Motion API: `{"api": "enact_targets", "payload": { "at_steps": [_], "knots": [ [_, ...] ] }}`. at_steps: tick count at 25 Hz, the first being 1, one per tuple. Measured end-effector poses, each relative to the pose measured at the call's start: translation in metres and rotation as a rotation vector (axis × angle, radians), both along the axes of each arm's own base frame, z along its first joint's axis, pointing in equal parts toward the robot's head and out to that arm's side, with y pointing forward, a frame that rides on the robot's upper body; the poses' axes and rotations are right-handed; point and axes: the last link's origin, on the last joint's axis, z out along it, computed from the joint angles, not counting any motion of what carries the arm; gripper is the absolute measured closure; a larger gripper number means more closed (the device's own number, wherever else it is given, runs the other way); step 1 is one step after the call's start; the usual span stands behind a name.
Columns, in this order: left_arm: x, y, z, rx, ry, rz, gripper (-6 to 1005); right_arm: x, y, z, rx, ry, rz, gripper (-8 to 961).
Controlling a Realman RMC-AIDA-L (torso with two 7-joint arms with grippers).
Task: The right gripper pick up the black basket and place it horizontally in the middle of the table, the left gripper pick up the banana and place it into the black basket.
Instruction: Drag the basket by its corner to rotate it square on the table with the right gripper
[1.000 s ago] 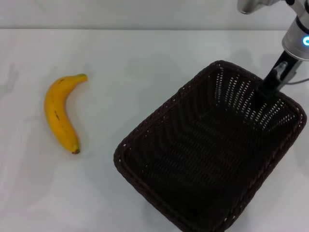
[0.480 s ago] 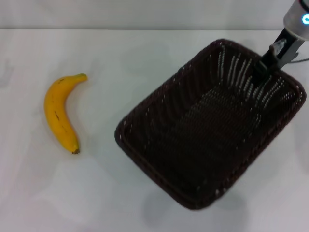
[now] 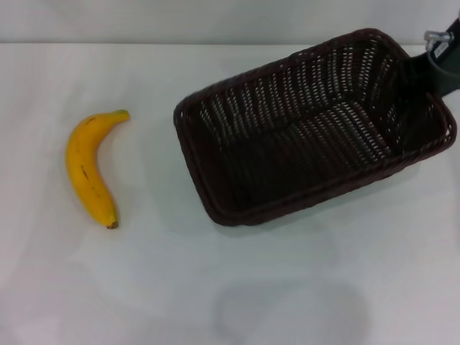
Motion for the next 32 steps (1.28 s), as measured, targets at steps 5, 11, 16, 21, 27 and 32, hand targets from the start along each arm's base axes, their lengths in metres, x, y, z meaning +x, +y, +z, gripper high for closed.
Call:
{"api": "enact_targets", "payload": {
  "at_steps": [5,11,16,21,27,32],
  "knots": [
    [0.008,0.008,0.002,-0.003,0.007,-0.023,128,0.003,-0.014,-0.004,0.014,0.032,-0.081,801],
    [0.007,0.009,0.002,-0.003,0.004,-0.018,128,0.001,-0.029,-0.019,-0.005,0.059,-0.087,812],
    [0.008,0.009,0.002,-0.003,0.000,-0.017,128,0.014,-0.038,-0.016,0.021,0.030,-0.100,822],
    [0.008,0.009,0.001,-0.003,-0.003,-0.016,129,0.022,-0.042,-0.009,0.042,0.026,-0.077,827],
    [0.008,0.010,0.000,-0.004,-0.006,-0.017,129,0.022,-0.041,-0.008,0.027,0.029,-0.027,826],
    [0.012,0.014,-0.002,-0.011,-0.007,-0.025,129,0.021,-0.035,0.003,0.043,0.000,-0.039,821]
  ]
}}
